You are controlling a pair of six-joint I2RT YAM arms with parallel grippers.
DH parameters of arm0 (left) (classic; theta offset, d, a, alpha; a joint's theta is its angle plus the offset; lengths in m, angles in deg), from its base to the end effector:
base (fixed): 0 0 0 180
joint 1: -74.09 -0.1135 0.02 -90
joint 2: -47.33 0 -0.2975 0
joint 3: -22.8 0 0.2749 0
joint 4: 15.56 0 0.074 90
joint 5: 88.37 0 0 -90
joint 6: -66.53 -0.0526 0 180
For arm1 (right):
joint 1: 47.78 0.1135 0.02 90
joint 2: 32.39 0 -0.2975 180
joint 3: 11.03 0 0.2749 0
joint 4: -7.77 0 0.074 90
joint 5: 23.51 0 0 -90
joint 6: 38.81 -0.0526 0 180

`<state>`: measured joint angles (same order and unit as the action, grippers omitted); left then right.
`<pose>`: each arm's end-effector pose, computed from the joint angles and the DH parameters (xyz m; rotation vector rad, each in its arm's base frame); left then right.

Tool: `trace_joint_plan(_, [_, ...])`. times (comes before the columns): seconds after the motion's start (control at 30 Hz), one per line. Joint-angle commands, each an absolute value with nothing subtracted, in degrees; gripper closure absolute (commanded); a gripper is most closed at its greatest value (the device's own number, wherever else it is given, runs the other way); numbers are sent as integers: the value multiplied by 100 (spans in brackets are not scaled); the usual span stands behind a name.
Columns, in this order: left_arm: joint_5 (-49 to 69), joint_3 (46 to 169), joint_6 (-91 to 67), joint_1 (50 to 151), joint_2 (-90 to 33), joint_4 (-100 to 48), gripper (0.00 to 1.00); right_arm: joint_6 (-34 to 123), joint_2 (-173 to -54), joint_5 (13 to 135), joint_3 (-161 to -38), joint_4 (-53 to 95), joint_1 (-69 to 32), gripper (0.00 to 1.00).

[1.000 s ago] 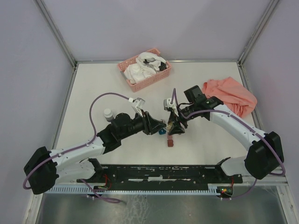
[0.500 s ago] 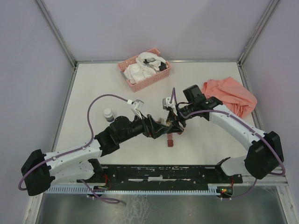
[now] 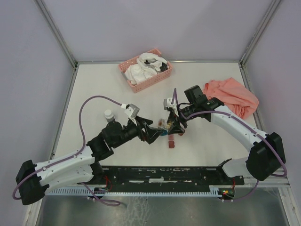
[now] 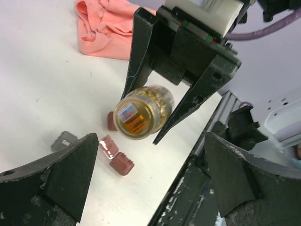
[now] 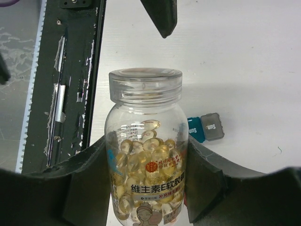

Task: Sort the pills into containers
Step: Unscrew the lid of the pill bottle.

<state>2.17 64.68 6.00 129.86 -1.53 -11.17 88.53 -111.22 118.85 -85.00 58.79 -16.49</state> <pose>0.1254 -0.1852 0.2984 0.4043 1.6961 -1.1345 0.2311 0.1892 0.2942 -1.5793 1.6999 1.0892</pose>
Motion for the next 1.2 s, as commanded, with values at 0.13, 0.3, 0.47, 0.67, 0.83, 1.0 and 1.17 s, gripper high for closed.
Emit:
trace_joint_plan(0.13, [595,5571,-1991,13024,469,218,4,9034,-11105,12357,-8687,5855,-1648,98])
trace_joint_plan(0.3, [1205,4982,-2934,12894,746,1322,1,9273,-11097,12535,-8680,6012,-1641,98])
trace_joint_plan(0.47, [2438,5103,-2885,12482,251,1818,1,9425,-11135,12598,-8710,6142,-1640,98])
trace_joint_plan(0.67, [2998,5233,-2864,12073,-431,2351,1,9468,-11110,12605,-8714,6173,-1646,98])
trace_joint_plan(0.83, [3197,5542,-2822,12019,-879,2431,7,9487,-11114,12626,-8715,6192,-1640,98])
trace_joint_plan(1.0, [3237,5683,-2722,12016,-1178,2565,18,9496,-11130,12624,-8712,6206,-1642,98])
trace_joint_plan(1.17, [3320,5803,-2666,12022,-1413,2602,28,9498,-11134,12621,-8711,6215,-1648,98])
